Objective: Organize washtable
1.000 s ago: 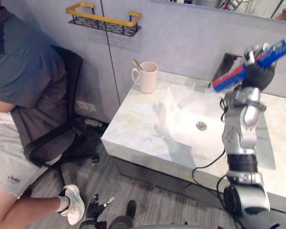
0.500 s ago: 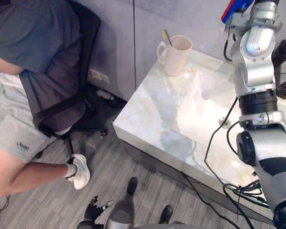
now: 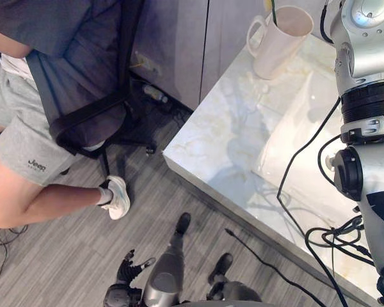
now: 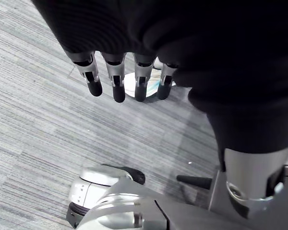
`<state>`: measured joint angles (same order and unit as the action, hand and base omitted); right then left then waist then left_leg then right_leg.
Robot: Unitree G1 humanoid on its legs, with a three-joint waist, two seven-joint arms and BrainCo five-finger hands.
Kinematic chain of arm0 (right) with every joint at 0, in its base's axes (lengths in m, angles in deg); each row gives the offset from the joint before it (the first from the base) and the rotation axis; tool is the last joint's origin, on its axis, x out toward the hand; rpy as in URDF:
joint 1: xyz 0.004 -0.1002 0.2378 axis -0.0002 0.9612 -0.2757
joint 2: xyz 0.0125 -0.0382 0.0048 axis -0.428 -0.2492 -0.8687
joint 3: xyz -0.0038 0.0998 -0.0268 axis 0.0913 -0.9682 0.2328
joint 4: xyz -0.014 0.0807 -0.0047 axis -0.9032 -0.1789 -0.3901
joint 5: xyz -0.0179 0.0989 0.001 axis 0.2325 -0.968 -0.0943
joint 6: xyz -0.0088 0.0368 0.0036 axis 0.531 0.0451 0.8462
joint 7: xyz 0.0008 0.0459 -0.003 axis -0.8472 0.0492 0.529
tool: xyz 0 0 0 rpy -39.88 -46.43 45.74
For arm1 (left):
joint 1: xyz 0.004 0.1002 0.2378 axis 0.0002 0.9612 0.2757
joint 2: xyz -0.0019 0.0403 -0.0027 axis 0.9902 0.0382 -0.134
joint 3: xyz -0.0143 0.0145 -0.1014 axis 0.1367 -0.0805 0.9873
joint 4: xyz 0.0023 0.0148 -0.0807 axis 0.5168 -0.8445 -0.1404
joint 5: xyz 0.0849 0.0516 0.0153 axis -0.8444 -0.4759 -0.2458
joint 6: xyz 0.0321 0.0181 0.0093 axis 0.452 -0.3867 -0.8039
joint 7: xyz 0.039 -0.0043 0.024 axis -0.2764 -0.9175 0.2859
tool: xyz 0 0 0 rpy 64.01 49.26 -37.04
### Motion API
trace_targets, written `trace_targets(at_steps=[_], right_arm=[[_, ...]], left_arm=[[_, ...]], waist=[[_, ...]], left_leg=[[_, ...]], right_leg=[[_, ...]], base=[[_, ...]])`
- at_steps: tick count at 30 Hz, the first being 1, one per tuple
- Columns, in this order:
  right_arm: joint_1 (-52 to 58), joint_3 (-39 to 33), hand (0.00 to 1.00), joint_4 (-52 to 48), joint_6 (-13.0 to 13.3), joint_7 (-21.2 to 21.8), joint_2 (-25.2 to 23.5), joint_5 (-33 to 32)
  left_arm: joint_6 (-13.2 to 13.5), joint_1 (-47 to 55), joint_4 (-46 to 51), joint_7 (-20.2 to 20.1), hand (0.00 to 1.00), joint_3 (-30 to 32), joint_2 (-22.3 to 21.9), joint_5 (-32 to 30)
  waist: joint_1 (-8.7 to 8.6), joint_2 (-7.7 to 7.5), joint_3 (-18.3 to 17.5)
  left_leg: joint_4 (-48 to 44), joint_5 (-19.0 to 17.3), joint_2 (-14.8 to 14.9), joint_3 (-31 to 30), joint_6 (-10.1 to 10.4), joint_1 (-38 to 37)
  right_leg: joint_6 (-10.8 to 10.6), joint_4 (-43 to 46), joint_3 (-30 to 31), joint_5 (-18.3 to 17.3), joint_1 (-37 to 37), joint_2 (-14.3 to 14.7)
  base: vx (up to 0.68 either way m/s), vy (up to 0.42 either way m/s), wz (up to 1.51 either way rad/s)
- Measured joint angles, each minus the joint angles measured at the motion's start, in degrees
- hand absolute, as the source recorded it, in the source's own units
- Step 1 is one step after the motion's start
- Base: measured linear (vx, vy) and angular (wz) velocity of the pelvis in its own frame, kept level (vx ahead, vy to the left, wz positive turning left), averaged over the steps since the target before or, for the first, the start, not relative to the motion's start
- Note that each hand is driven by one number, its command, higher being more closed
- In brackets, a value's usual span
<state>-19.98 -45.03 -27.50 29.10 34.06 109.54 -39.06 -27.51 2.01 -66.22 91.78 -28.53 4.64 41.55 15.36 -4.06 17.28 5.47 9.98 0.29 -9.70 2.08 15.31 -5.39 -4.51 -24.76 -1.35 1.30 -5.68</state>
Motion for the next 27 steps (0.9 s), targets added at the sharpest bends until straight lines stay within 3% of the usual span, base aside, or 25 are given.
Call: trace_targets(at_steps=[6,11,12,27], right_arm=[[0.0,-0.15,1.0,0.06,0.24,0.05,0.05,-0.16],[0.03,-0.16,1.0,2.15,0.25,0.46,-0.23,-2.75],[0.03,-0.24,0.0,2.15,0.33,0.47,-0.22,-2.79],[4.1,-0.31,0.0,2.17,0.52,0.35,-2.8,-3.39]], left_arm=[[0.1,-0.03,-0.05,0.14,0.0,-1.33,-0.27,-0.16],[0.12,-0.03,-0.24,0.15,0.0,-1.84,-0.14,-0.18],[0.15,-0.03,-0.27,0.15,0.0,-1.95,-0.19,-0.19],[0.57,-0.03,-0.52,1.37,0.0,-3.1,-0.03,-1.25]], waist=[[1.27,1.51,1.04],[1.44,1.72,1.22],[1.41,1.9,1.33],[1.25,1.93,1.35]], left_leg=[[-0.01,0.01,-0.45,-1.33,-0.01,0.55],[-0.02,0.01,-0.64,-2.16,-0.01,0.83],[-0.02,0.01,-0.69,-2.33,-0.01,0.83],[-0.01,0.0,-0.77,-2.55,0.02,-0.52]], right_leg=[[-0.14,0.01,-1.87,-0.24,-0.1,-0.13],[-0.22,0.18,-2.75,-0.32,-0.11,-0.14],[-0.23,0.28,-3.05,-0.33,-0.12,-0.17],[-0.15,1.43,-3.65,-1.81,-1.23,-0.43]], base=[[0.02,0.027,0.11],[0.02,0.028,0.1],[0.0,0.028,0.04],[-0.01,0.025,0.02]])
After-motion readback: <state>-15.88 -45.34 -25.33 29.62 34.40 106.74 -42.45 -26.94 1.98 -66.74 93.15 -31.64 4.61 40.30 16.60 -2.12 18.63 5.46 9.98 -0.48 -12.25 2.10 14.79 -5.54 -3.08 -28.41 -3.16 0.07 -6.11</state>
